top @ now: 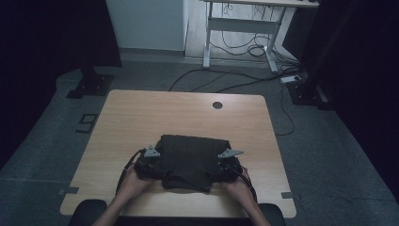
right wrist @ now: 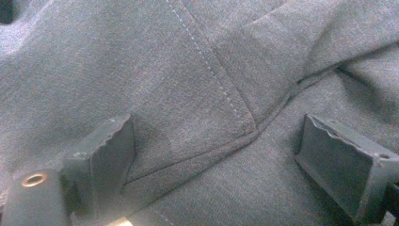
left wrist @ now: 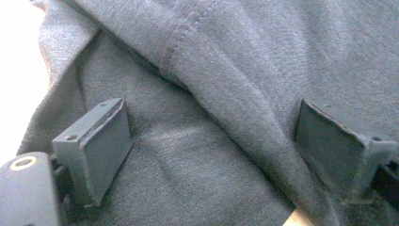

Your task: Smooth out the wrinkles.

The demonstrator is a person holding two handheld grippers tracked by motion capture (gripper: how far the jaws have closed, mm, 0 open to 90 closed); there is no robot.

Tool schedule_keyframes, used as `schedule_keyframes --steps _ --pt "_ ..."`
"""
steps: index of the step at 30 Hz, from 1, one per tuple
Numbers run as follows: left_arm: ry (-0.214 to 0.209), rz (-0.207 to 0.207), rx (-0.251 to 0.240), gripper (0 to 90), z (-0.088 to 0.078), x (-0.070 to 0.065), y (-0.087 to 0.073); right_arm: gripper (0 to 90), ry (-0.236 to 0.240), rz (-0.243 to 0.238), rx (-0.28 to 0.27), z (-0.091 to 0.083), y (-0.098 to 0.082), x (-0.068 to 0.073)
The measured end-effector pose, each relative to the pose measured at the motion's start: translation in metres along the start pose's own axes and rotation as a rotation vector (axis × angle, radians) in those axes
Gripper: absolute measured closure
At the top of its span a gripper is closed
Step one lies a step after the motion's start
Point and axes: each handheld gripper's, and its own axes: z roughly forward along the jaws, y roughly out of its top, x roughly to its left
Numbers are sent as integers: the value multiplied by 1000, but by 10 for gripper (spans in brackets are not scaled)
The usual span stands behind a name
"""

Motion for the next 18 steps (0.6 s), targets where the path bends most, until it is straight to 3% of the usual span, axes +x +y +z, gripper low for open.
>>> schedule_keyframes --steps 18 --pt "21 -34 -14 33 26 34 26 93 -15 4 28 26 33 -28"
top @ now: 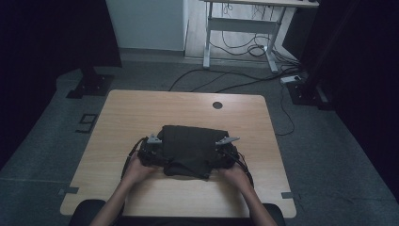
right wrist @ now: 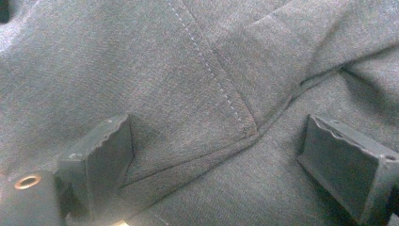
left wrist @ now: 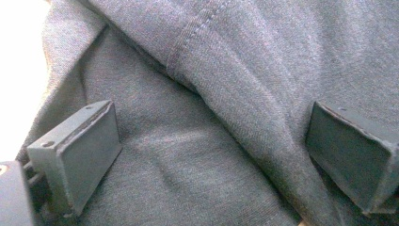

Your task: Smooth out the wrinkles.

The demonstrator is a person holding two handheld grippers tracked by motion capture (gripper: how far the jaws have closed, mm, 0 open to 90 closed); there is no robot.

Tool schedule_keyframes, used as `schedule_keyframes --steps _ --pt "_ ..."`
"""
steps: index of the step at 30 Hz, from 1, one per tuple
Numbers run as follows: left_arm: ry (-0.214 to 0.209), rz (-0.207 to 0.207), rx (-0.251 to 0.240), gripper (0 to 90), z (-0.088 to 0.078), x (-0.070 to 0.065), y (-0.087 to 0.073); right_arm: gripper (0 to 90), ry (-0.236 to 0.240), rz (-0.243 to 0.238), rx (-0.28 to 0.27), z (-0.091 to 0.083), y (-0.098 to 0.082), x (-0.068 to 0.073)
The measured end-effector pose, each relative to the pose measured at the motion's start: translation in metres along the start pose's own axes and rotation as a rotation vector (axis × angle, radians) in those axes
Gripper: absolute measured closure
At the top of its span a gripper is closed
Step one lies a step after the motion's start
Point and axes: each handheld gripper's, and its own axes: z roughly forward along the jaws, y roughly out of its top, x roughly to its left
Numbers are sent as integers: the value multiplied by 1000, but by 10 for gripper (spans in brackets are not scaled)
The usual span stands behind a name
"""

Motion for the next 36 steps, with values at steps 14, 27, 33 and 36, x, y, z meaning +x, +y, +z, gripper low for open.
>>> schedule_keyframes --steps 14,27,33,36 --pt "23 -30 5 26 18 26 23 72 -30 23 31 26 35 -22" --pt "46 -54 4 5 31 42 38 69 -44 38 3 41 51 -39" --pt "26 -43 -27 0 29 42 34 69 -51 52 -20 39 48 -38" --pt "11 -33 -2 1 24 43 37 73 -36 57 5 35 49 -38"
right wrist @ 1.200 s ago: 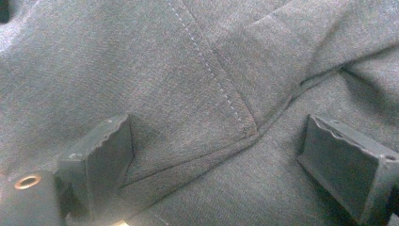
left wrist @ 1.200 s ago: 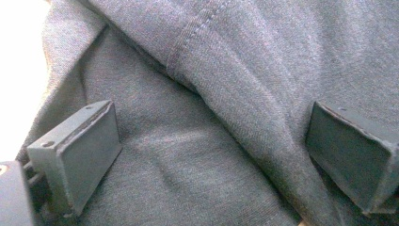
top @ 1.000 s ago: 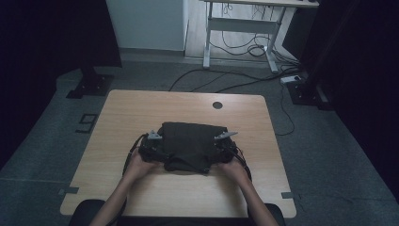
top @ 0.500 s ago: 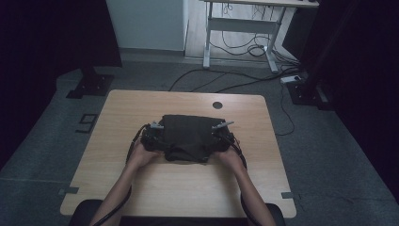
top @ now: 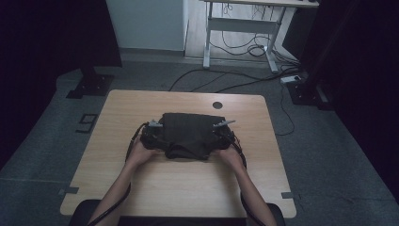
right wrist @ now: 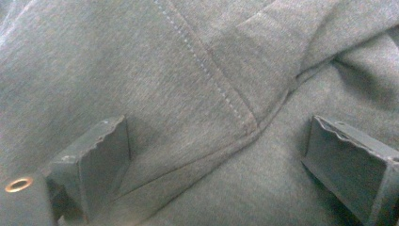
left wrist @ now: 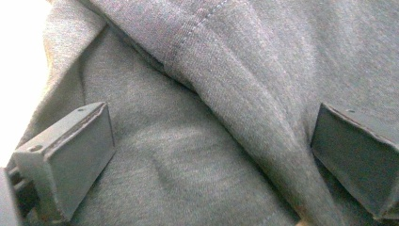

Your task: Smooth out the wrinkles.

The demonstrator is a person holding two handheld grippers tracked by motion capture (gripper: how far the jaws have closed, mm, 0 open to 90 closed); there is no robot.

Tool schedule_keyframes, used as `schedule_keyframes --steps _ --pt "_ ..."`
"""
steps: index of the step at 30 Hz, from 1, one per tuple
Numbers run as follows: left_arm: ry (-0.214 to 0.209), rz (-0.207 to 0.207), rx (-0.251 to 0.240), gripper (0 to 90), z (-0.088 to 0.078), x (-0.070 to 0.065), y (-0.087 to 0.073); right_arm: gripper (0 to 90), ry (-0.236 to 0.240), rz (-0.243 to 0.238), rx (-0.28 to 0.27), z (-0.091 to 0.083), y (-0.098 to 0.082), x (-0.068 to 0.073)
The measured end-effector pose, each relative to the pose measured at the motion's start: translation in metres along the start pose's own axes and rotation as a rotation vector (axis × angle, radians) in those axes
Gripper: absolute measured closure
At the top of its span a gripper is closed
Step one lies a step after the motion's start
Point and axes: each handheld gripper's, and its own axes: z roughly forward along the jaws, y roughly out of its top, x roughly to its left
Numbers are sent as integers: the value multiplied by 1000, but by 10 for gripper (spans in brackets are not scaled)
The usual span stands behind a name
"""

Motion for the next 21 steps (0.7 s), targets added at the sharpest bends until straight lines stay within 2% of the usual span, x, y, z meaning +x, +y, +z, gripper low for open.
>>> schedule_keyframes --steps 4,5,8,11,13,15,17,18,19,21 --pt "18 33 24 1 -8 -5 6 87 19 -9 17 -6 2 0" --pt "18 33 24 1 -8 -5 6 87 19 -9 17 -6 2 0" --pt "39 80 24 1 -19 -14 9 83 43 -23 11 -13 1 4" --pt "44 94 11 1 -26 -18 10 83 53 -32 5 -18 2 6" --pt "46 110 -21 1 -38 -23 12 83 61 -50 -16 -28 3 11" --pt "48 118 -29 2 -42 -25 12 84 65 -54 -33 -35 4 13" --pt "50 151 -49 5 -54 -32 11 83 75 -60 -60 -44 3 15" --pt "50 151 -49 9 -54 -32 11 82 77 -62 -75 -48 2 16" --pt "42 174 -63 11 -62 -36 8 81 80 -65 -86 -52 1 17" --pt "36 181 -68 10 -66 -38 7 80 76 -73 -103 -60 -3 18"
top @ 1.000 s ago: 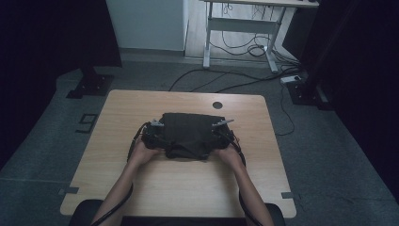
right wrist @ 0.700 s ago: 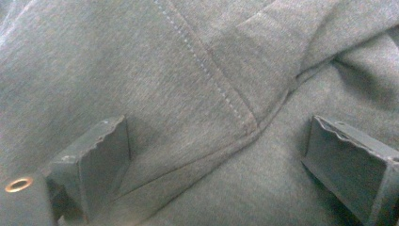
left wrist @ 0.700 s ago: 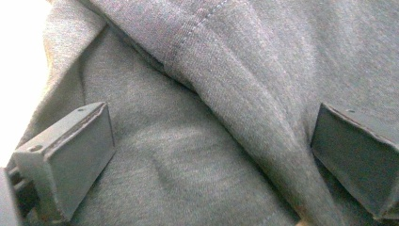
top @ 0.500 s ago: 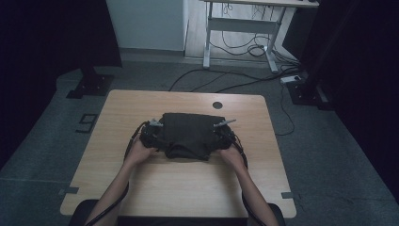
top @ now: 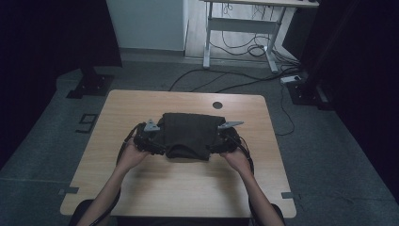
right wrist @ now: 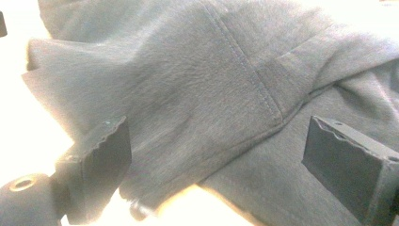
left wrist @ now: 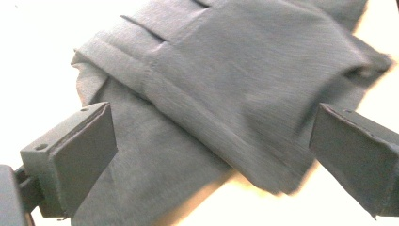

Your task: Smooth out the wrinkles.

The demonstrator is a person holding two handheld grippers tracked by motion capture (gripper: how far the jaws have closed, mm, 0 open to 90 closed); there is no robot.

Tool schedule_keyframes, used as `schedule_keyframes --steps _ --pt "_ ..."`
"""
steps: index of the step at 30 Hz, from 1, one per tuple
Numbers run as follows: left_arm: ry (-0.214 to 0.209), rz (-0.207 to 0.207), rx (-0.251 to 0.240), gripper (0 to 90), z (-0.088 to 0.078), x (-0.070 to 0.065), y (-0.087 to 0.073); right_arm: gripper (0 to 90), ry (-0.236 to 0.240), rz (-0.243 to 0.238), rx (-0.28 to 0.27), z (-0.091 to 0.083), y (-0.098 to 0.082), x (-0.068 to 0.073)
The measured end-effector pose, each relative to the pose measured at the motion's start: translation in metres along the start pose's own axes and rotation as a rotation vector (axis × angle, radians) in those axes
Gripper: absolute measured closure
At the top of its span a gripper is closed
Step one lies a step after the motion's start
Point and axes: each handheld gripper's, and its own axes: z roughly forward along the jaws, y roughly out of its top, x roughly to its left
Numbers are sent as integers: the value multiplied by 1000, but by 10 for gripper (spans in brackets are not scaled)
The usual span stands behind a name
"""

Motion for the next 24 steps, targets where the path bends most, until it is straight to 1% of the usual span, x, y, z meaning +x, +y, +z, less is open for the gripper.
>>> schedule_keyframes --steps 1,3,4,5,6,7,10,13,16,19,21,24 --pt "-5 9 -10 10 -7 -3 -3 80 -1 1 -5 -4 -2 1" --pt "-4 14 -18 10 -14 -6 -6 80 -2 -10 -13 -12 -6 2" --pt "-4 14 -18 10 -14 -6 -6 80 -1 -13 -13 -16 -8 2" --pt "-1 14 -26 10 -21 -7 -10 80 0 -18 -16 -19 -10 2" --pt "-1 14 -26 10 -21 -7 -10 80 0 -18 -16 -19 -10 2" --pt "-2 13 -31 10 -27 -8 -15 79 -1 -30 -7 -27 -15 3" --pt "4 0 -44 10 -36 -9 -25 77 -10 -49 -1 -36 -21 3" --pt "11 -13 -50 10 -42 -9 -35 73 -25 -52 -8 -48 -29 3" --pt "22 -31 -46 10 -46 -9 -48 63 -45 -52 -11 -58 -38 3" --pt "28 -55 -36 10 -48 -7 -63 53 -56 -44 -6 -63 -49 2" --pt "33 -73 -23 10 -47 -5 -74 48 -67 -30 2 -64 -59 0" --pt "51 -81 10 10 -44 -2 -87 34 -78 -10 16 -62 -73 -4"
